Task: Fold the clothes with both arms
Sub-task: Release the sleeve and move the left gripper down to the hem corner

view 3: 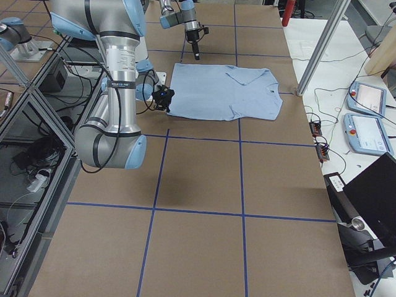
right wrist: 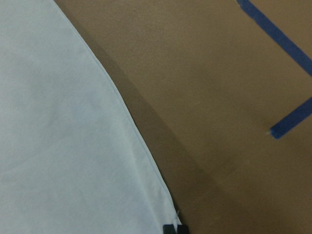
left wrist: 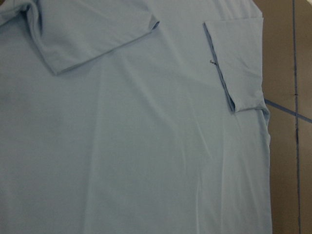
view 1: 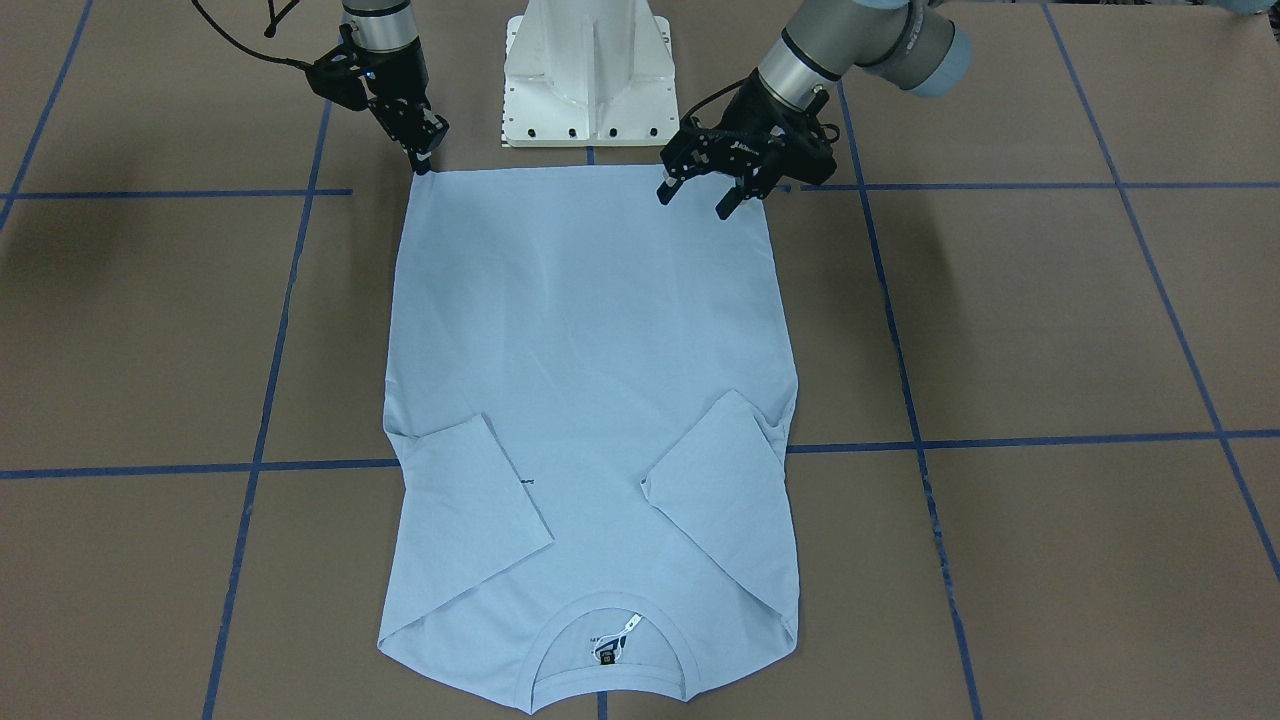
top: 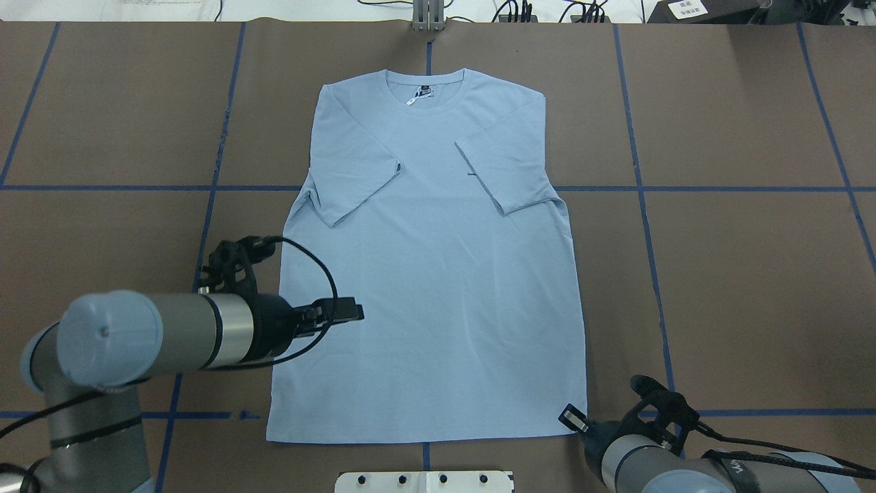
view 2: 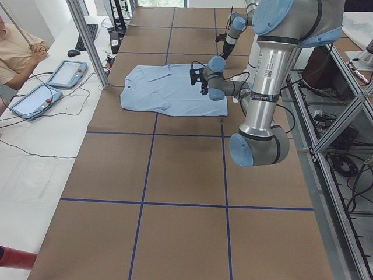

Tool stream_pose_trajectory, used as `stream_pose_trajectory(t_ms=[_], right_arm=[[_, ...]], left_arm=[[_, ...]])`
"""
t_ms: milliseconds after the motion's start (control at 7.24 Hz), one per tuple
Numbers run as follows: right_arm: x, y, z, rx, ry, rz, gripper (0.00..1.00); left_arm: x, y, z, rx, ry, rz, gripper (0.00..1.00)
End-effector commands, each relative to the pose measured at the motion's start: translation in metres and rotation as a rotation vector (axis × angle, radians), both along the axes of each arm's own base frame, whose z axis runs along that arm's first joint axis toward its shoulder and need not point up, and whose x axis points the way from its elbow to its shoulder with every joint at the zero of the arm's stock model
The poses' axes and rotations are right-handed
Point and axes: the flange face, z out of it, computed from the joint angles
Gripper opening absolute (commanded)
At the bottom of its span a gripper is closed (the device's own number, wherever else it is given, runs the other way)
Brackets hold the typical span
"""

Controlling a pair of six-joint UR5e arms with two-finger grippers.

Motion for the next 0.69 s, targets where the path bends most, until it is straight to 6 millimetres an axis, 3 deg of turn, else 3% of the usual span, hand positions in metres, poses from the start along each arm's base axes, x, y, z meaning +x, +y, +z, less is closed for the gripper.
stream_pose_trajectory(t_ms=[0, 276, 552], right_arm=[[0.0, 0.0, -0.001, 0.001, -0.004, 0.001, 0.0], [0.001, 0.0, -0.003, 0.003, -0.007, 0.001, 0.0], [0.002, -0.001, -0.001, 0.005, -0.004, 0.004, 0.0]], left_arm=[[0.001, 0.05, 0.015, -0.186, -0.194, -0.023, 0.88], [0.017, 0.072, 0.032, -0.204, -0.301, 0.013, 0.83], [0.026, 0.074, 0.049, -0.209, -0.341, 0.018, 0.79]])
